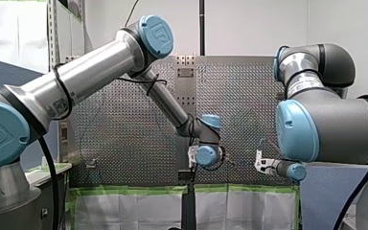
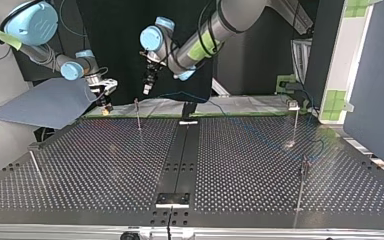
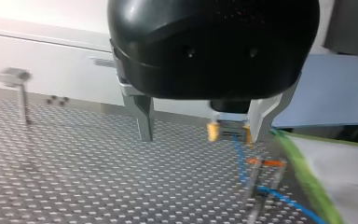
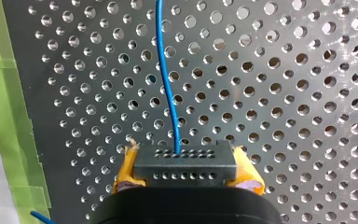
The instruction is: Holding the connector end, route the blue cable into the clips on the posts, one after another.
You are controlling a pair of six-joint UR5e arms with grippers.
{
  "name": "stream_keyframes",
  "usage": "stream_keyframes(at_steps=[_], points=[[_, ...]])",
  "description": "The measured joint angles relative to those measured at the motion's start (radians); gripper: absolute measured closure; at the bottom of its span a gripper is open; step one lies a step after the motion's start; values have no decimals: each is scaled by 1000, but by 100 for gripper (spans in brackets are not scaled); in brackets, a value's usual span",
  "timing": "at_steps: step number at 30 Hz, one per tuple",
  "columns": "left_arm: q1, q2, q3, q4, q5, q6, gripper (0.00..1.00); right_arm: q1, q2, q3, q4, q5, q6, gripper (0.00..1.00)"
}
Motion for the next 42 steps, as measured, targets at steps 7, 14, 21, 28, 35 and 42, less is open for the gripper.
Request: stream_keyframes(at_steps=[7, 14, 21, 28, 35, 42], points=[[0, 75, -75, 75, 0, -31, 0, 0, 1, 0, 0, 0, 0, 100], [8, 148, -148, 135, -3, -68, 0, 1, 1, 0, 0, 0, 0, 100], [16, 224, -224, 190, -22, -100, 0, 1, 2, 0, 1, 0, 0, 100], [20, 292, -292, 217, -30, -113, 0, 2, 2, 0, 0, 0, 0, 100], [13, 360, -361, 215, -34, -114, 0, 2, 2, 0, 0, 0, 0, 100], [9, 439, -439, 211, -34, -115, 0, 2, 3, 0, 0, 0, 0, 100]])
